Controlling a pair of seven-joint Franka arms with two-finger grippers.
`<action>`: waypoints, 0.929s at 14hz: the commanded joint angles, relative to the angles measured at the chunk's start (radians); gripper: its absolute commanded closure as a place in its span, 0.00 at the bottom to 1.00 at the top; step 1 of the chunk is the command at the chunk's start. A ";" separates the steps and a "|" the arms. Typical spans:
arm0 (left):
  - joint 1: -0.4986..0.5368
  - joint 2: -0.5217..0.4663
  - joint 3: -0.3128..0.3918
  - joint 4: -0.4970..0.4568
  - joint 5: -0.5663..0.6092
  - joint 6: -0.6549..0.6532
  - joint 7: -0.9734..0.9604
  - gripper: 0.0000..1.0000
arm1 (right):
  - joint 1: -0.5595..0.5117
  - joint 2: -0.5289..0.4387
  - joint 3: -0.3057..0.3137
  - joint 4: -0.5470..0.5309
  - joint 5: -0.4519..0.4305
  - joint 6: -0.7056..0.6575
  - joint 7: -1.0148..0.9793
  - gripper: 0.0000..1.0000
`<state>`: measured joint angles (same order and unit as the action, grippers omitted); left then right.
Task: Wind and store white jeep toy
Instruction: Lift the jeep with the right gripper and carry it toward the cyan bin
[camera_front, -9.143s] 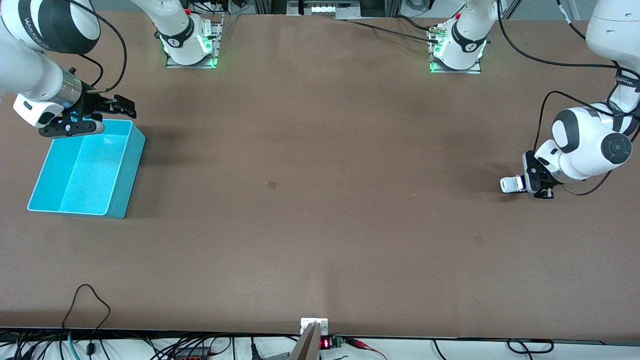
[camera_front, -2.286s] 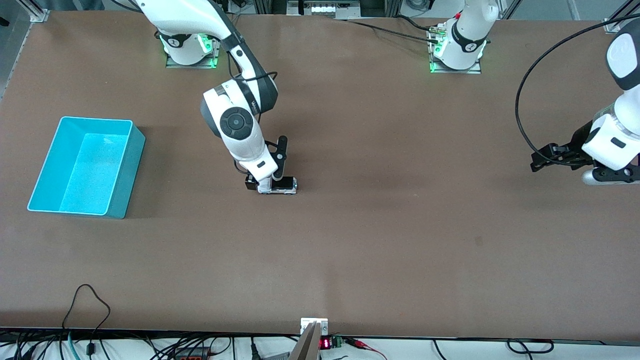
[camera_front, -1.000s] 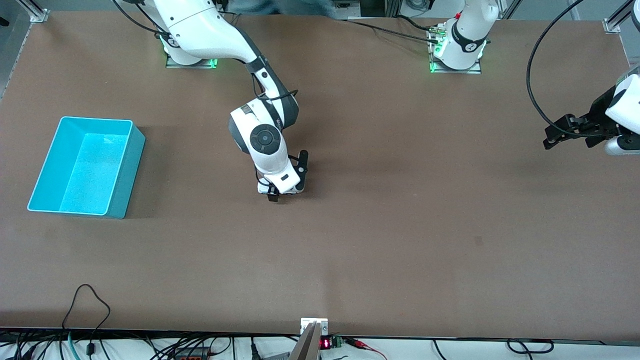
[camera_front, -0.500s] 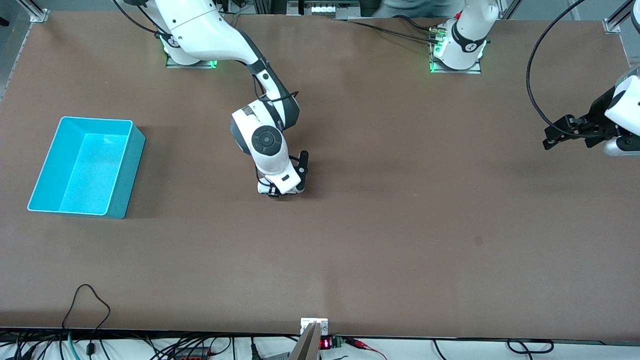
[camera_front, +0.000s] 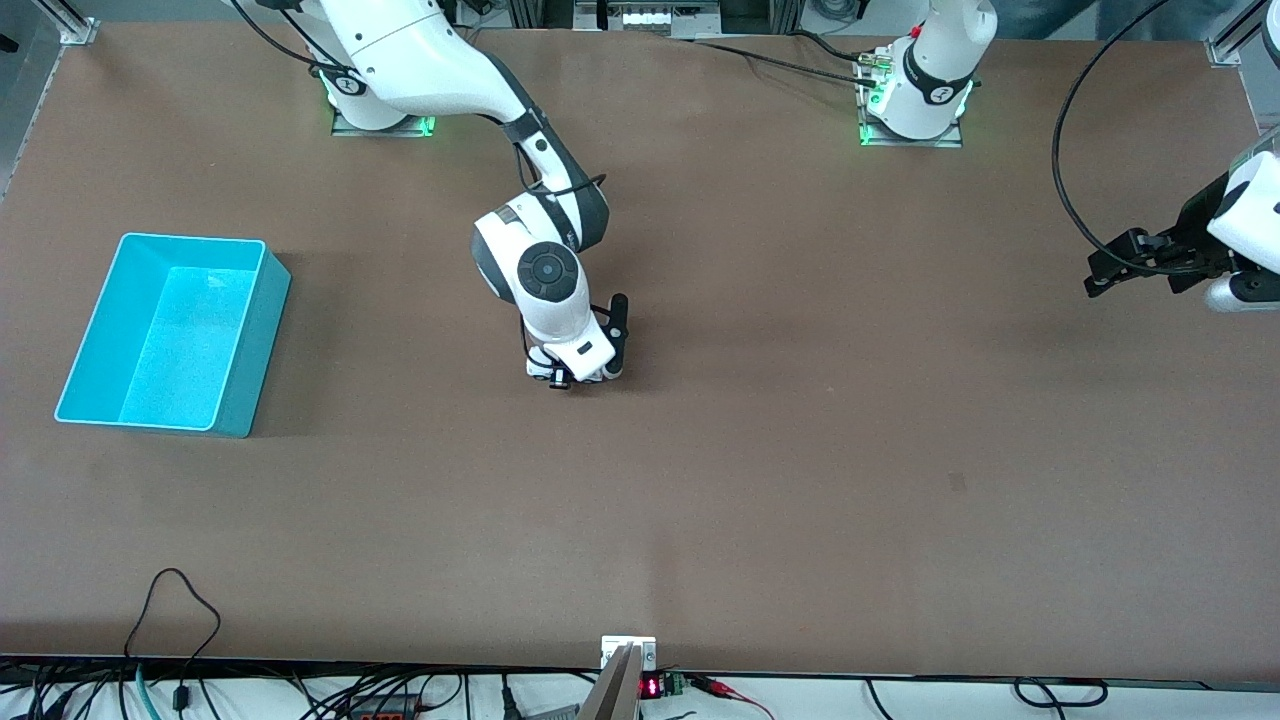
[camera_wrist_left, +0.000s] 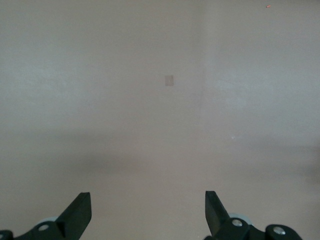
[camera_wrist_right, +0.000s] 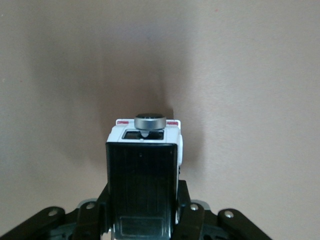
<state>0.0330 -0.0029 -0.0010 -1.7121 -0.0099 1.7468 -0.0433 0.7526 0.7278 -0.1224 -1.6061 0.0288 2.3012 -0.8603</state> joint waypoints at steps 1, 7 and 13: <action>0.001 0.004 0.009 0.008 -0.007 -0.013 0.006 0.00 | 0.002 -0.030 -0.055 0.020 -0.015 -0.026 0.030 1.00; 0.001 0.004 0.010 0.008 -0.009 -0.013 0.006 0.00 | -0.058 -0.177 -0.252 0.026 -0.003 -0.205 0.040 1.00; 0.001 0.004 0.010 0.009 -0.009 -0.013 0.006 0.00 | -0.215 -0.283 -0.316 0.023 0.000 -0.391 0.176 1.00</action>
<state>0.0339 -0.0017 0.0050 -1.7131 -0.0099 1.7465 -0.0433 0.5769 0.4771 -0.4404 -1.5677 0.0289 1.9426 -0.7460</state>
